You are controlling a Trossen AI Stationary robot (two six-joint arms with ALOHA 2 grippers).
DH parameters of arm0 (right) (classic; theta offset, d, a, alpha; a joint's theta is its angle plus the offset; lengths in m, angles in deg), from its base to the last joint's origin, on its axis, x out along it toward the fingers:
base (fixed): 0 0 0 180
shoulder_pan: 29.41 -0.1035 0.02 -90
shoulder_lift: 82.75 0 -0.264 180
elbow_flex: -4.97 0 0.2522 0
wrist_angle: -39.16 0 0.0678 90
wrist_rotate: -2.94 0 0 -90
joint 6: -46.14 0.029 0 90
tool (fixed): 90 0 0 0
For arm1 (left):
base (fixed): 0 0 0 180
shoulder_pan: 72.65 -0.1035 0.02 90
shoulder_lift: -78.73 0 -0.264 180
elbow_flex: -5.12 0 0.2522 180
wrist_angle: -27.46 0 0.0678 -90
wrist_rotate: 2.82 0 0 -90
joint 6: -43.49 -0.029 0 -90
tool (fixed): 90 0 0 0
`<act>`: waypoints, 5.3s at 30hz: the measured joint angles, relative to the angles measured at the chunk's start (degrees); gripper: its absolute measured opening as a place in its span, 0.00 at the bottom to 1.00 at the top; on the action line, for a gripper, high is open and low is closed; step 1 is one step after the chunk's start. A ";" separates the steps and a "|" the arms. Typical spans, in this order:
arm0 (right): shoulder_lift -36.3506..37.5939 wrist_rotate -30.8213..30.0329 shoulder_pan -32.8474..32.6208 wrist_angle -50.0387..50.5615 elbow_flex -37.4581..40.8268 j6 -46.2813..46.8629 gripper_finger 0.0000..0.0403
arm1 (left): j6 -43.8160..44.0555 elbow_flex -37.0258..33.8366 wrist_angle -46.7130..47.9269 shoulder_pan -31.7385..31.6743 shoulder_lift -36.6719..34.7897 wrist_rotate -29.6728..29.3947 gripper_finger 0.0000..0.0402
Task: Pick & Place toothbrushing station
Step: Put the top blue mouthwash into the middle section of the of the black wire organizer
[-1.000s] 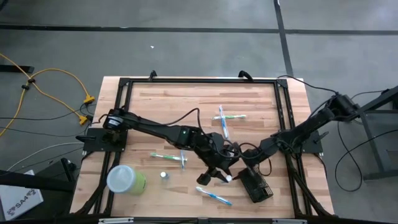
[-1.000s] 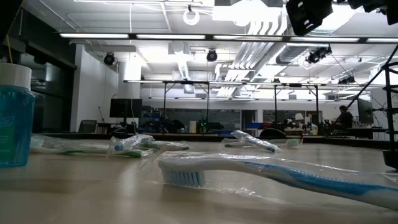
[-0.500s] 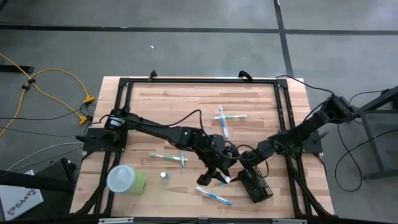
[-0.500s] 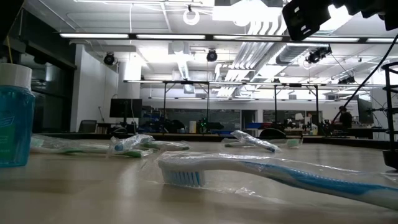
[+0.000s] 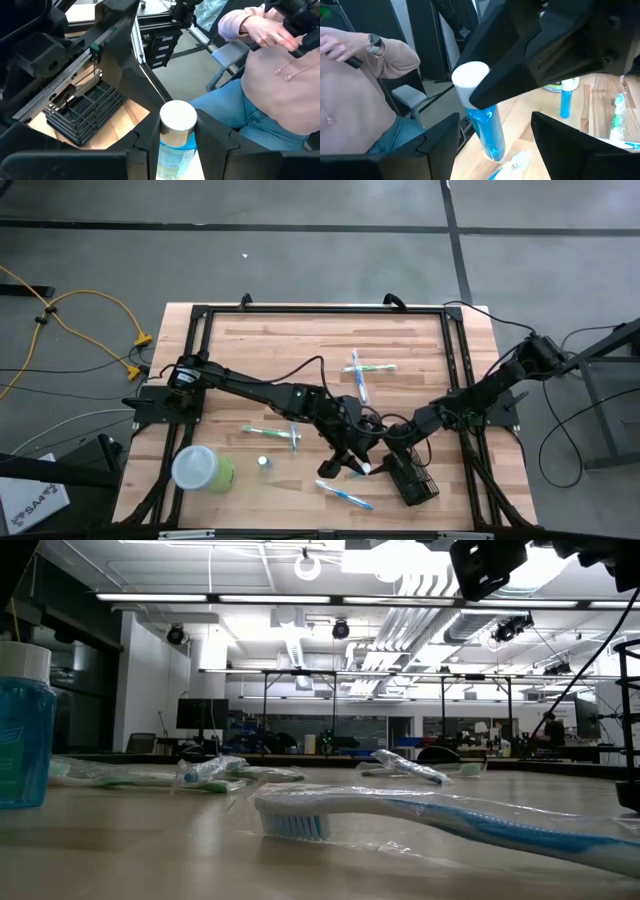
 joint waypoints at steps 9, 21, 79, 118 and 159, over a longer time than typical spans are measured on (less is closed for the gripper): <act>0.00 -0.10 -0.86 -0.38 0.00 0.00 0.59 | 0.42 0.00 -0.73 -0.58 0.00 -0.43 0.23; 0.00 -0.13 -0.84 -0.96 0.00 -1.09 0.59 | 0.19 0.00 -2.03 -0.66 0.00 -0.41 0.23; -5.16 2.99 -0.70 -1.91 -3.08 0.44 0.59 | 8.31 0.00 -0.85 -0.81 1.05 1.12 0.23; -5.14 1.74 -0.70 -1.56 -3.08 1.27 0.59 | 11.58 0.00 0.38 -0.70 1.05 1.87 0.23; -5.11 1.81 -0.70 -1.65 -3.08 1.40 0.22 | 11.19 0.00 0.39 -0.68 1.05 1.69 0.23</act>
